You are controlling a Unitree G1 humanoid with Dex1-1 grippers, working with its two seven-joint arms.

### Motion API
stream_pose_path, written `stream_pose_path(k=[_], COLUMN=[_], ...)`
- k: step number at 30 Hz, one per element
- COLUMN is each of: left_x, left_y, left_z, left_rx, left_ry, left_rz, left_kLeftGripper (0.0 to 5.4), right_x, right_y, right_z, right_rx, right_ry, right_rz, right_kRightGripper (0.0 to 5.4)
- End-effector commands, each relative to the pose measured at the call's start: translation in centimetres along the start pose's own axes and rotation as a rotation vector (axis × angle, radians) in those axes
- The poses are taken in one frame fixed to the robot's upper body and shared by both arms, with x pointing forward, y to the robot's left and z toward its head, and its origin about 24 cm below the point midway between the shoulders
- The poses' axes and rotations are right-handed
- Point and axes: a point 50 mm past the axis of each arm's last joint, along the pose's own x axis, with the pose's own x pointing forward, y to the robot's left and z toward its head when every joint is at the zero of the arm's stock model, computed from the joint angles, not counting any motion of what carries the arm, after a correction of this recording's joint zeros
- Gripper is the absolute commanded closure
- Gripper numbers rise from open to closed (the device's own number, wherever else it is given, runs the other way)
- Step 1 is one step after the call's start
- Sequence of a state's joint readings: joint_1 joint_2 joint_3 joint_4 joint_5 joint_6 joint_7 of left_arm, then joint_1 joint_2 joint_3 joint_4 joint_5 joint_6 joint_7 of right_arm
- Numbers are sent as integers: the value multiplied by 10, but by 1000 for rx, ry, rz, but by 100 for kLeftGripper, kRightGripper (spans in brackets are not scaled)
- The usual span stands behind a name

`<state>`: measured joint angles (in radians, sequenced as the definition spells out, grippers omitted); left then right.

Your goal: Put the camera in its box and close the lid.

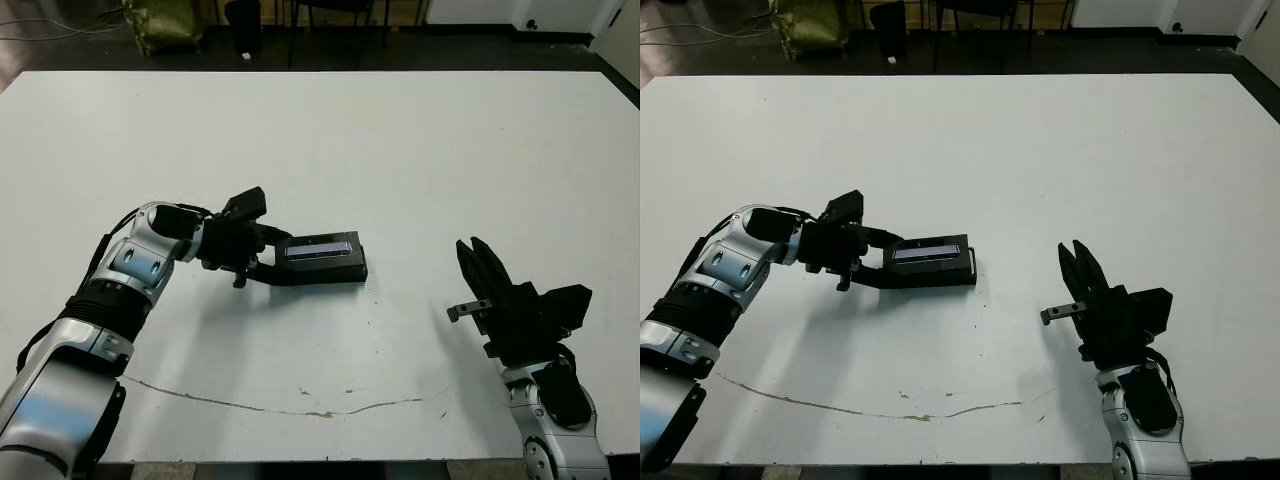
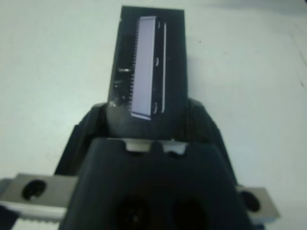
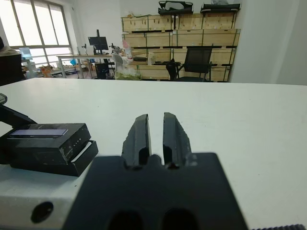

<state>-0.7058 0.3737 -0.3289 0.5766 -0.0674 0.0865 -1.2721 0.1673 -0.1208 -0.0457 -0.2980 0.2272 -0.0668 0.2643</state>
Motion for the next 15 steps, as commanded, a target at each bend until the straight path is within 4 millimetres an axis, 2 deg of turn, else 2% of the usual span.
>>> stream_pose_path(k=[1,7,15], left_x=[4,6,10], left_y=[-7,-11,-12], left_z=[-17,-20,-26], left_rx=[-63,-29,-83], left_ry=[42,43,53], left_rz=[-32,-27,23], left_kLeftGripper=[314,314,314], right_x=[-3,-3,-3], right_y=[-3,-3,-4], right_z=[-4,-5,-6], right_rx=[-4,-2,-5], right_ry=[24,28,21], right_rz=[-5,-7,-3], right_kRightGripper=[540,540,540])
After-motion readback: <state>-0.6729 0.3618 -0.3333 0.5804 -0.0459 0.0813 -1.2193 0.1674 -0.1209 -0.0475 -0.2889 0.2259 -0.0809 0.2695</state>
